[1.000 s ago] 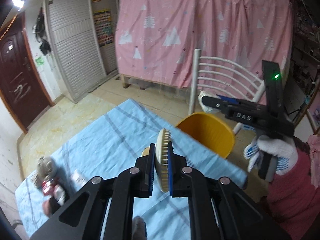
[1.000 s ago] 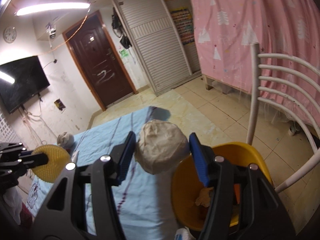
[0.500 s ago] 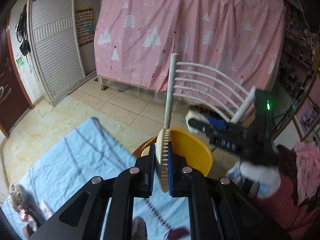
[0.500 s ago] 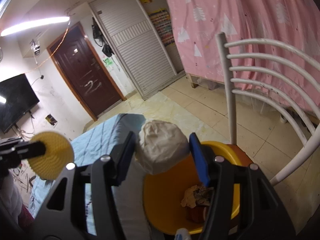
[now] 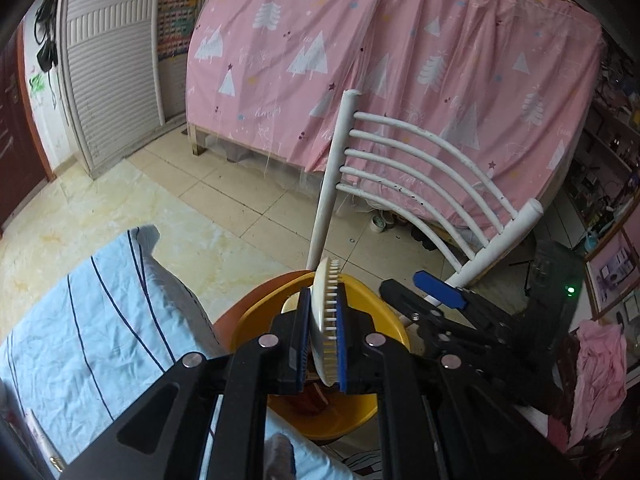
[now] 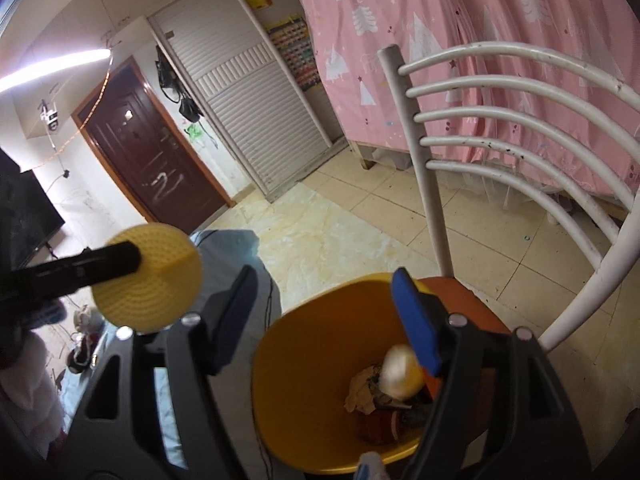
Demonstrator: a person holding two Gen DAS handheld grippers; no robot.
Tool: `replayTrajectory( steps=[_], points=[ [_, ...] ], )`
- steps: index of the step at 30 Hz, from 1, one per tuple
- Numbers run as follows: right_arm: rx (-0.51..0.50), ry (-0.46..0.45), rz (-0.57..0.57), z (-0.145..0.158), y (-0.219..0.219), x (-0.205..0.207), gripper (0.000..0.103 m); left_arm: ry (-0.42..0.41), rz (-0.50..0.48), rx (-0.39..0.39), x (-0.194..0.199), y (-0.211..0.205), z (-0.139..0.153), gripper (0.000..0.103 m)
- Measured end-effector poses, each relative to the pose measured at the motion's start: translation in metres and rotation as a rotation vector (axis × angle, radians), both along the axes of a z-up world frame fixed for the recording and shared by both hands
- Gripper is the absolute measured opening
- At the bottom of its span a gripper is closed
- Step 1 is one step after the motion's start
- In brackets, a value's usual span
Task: Collect trash
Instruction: 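Carry the brush and knit ball to the yellow bin and open both tools, then move both open tools back over the bedsheet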
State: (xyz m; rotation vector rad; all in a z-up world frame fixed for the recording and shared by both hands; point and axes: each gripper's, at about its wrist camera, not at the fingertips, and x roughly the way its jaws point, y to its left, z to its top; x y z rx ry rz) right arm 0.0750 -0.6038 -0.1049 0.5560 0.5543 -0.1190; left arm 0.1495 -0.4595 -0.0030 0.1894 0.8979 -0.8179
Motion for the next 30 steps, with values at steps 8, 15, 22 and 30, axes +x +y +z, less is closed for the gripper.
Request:
replayTrajectory(
  steps=[8,15,22,30],
  points=[
    [-0.015,-0.005,0.020,0.003,0.010,-0.002,0.068,0.020,0.035,-0.010,0.005,0.017,-0.007,0.003],
    [-0.046,-0.011,0.069,0.013,0.033,0.005,0.072,0.004,0.072,-0.022,0.002,0.049,0.002,0.010],
    [-0.074,0.009,0.142,0.017,0.072,0.016,0.074,-0.024,0.141,-0.059,0.003,0.092,0.015,0.061],
    [-0.120,0.011,0.229,0.031,0.122,0.029,0.077,-0.037,0.221,-0.093,0.008,0.152,0.029,0.066]
  ],
)
